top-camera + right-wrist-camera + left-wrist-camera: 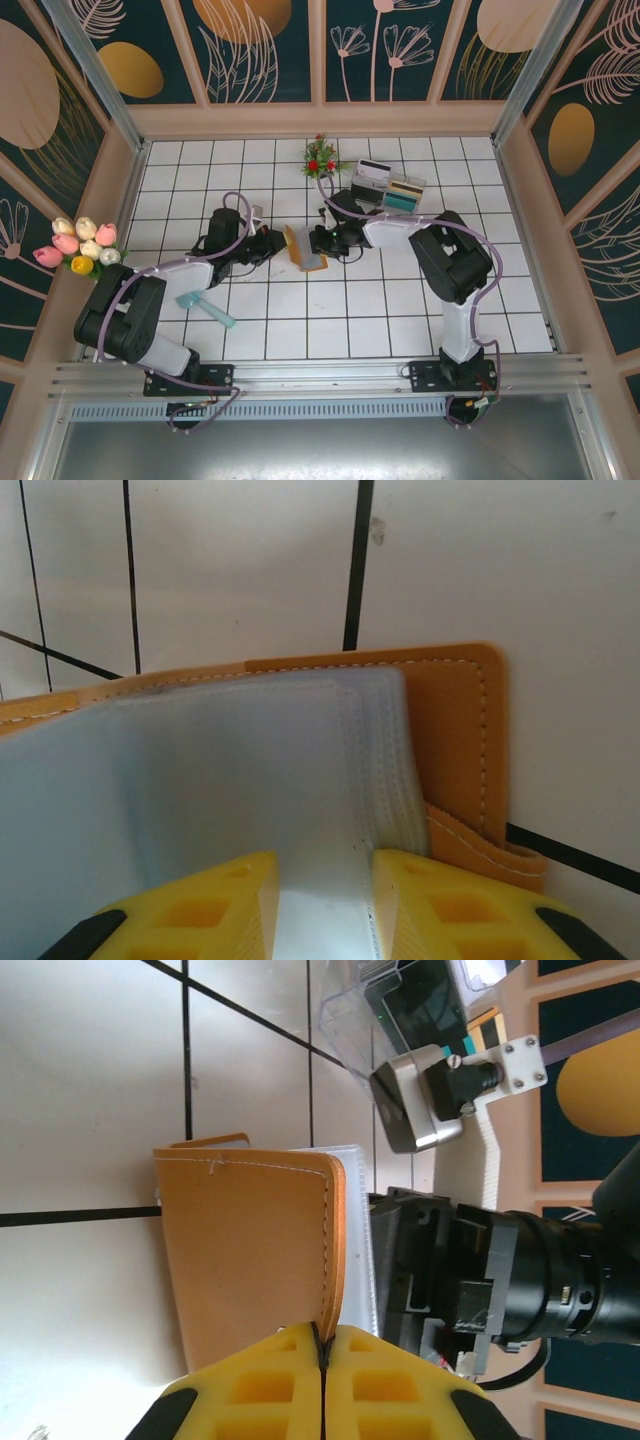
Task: Take the credit cards out of the card holder
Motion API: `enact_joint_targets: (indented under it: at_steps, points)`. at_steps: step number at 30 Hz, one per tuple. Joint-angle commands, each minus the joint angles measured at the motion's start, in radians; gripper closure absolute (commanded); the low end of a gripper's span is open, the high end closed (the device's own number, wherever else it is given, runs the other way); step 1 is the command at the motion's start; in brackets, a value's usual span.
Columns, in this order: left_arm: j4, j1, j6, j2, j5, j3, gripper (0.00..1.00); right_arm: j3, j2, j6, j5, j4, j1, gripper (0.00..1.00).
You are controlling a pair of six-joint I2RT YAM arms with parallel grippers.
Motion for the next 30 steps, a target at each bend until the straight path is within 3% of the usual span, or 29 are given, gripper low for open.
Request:
enact_joint_targets:
  at_steps: [1, 8, 16, 20, 23, 26, 30]
  points:
    - [0.123, 0.001, -0.035, 0.014, 0.065, 0.003, 0.98, -0.003, 0.072, 0.024, -0.047, -0.038, 0.019, 0.66]
    - [-0.119, 0.001, 0.095, -0.002, -0.033, 0.056, 0.99, -0.029, -0.010, 0.036, 0.007, -0.022, 0.001, 0.66]
    - [-0.483, 0.001, 0.299, 0.014, -0.261, 0.196, 0.98, -0.104, -0.164, 0.054, 0.105, -0.002, -0.043, 0.65]
    - [-0.530, 0.001, 0.352, 0.053, -0.286, 0.273, 0.95, -0.146, -0.229, 0.083, 0.164, 0.018, -0.046, 0.64]
    - [-0.554, 0.002, 0.388, 0.082, -0.289, 0.322, 0.81, -0.182, -0.290, 0.106, 0.226, 0.024, -0.056, 0.63]
    - [-0.646, 0.002, 0.418, 0.098, -0.426, 0.387, 0.51, -0.226, -0.381, 0.122, 0.314, 0.029, -0.072, 0.60]
    - [-0.762, 0.002, 0.453, 0.076, -0.607, 0.487, 0.28, -0.271, -0.542, 0.121, 0.470, -0.014, -0.109, 0.53]
